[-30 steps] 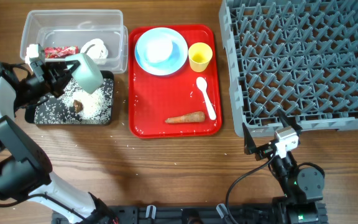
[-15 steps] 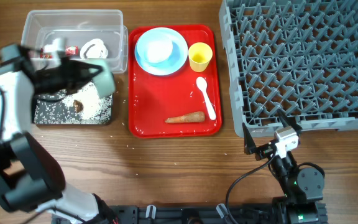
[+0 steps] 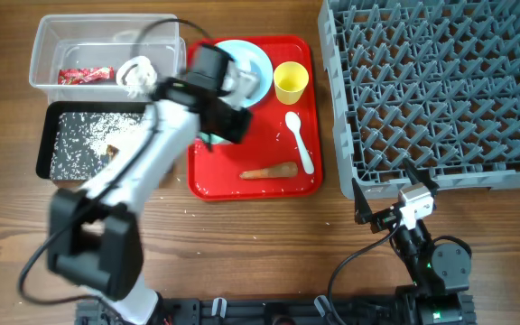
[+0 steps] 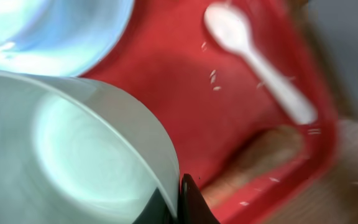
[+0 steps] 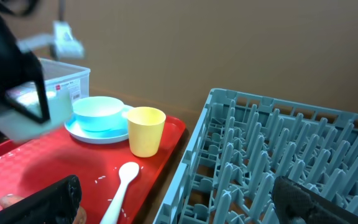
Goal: Sort waste into correct bins and load items into the dishwasher rack
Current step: 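Return the green bowl to the red tray with left gripper, then grasp the carrot on the red tray with left gripper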
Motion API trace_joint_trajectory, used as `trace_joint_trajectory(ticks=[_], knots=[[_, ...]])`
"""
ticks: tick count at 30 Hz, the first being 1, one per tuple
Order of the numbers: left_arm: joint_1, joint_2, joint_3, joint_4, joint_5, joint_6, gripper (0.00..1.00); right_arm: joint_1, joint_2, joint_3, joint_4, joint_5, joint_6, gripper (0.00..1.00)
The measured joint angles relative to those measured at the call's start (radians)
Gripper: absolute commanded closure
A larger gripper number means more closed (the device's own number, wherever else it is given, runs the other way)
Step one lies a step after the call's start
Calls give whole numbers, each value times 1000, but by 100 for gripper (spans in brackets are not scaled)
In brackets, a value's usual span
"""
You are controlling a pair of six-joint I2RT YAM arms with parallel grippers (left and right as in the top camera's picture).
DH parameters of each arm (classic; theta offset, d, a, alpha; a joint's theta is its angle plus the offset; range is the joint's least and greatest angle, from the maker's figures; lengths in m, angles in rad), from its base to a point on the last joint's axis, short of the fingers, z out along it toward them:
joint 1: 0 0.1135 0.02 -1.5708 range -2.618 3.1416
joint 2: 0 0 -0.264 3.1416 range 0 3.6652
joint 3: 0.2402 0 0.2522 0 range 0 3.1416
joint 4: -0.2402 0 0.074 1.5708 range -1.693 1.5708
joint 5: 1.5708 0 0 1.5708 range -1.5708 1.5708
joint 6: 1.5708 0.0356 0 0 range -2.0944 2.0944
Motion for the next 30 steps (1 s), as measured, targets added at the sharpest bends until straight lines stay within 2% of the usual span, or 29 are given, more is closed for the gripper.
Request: trace_joint_trajectory(ticks=[4,6,8,11,17,25,30], knots=[[-68,118,0,24,-148,0,95,0,0,0,0,0,0,0],[-80,175,0,34,-197,2,80,0,0,0,0,0,0,0],[-85,188,0,34,-213,8,59,0,0,0,0,0,0,0],[-85,192,0,34,-225,9,42,0,0,0,0,0,0,0],[-86,174,19,-56,-229,11,35,0,0,0,0,0,0,0],[-127,32,56,-119,-121,178,20,0,0,0,0,0,0,0],[-184,31,58,-131,-68,287,20,0,0,0,0,0,0,0]])
